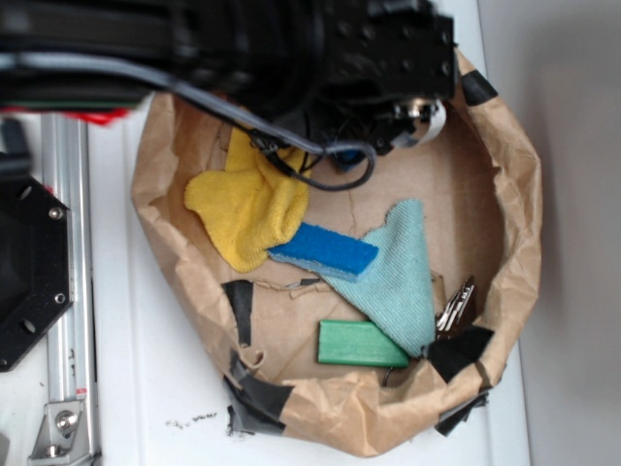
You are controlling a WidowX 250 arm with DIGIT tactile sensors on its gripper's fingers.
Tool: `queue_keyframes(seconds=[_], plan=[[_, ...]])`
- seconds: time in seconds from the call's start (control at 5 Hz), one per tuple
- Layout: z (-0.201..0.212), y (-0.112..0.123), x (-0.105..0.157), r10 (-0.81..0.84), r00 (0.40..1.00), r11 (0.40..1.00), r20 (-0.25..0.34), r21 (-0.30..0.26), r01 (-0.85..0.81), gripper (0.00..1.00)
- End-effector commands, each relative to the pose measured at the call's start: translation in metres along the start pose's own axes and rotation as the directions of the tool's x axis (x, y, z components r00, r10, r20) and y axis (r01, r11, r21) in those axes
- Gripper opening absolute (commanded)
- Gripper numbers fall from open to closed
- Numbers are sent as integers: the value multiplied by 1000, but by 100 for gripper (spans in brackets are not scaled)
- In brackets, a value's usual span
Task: Grab the blue block.
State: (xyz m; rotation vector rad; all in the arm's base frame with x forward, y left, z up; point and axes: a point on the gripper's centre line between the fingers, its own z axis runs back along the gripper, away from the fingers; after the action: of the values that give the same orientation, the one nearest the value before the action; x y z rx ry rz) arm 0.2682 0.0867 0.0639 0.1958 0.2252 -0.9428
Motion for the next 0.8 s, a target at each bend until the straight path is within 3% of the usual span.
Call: queue_keyframes(seconds=[0.0, 0.2, 0.4, 0.6], plan=[[97, -14, -3, 63, 986, 971, 154, 220, -96, 0], [112, -20, -1, 101, 980, 961, 172, 237, -141, 0], [111, -26, 9, 186, 956, 965, 226, 143, -222, 0], [113, -37, 24, 356, 887, 934, 295, -93, -344, 0]])
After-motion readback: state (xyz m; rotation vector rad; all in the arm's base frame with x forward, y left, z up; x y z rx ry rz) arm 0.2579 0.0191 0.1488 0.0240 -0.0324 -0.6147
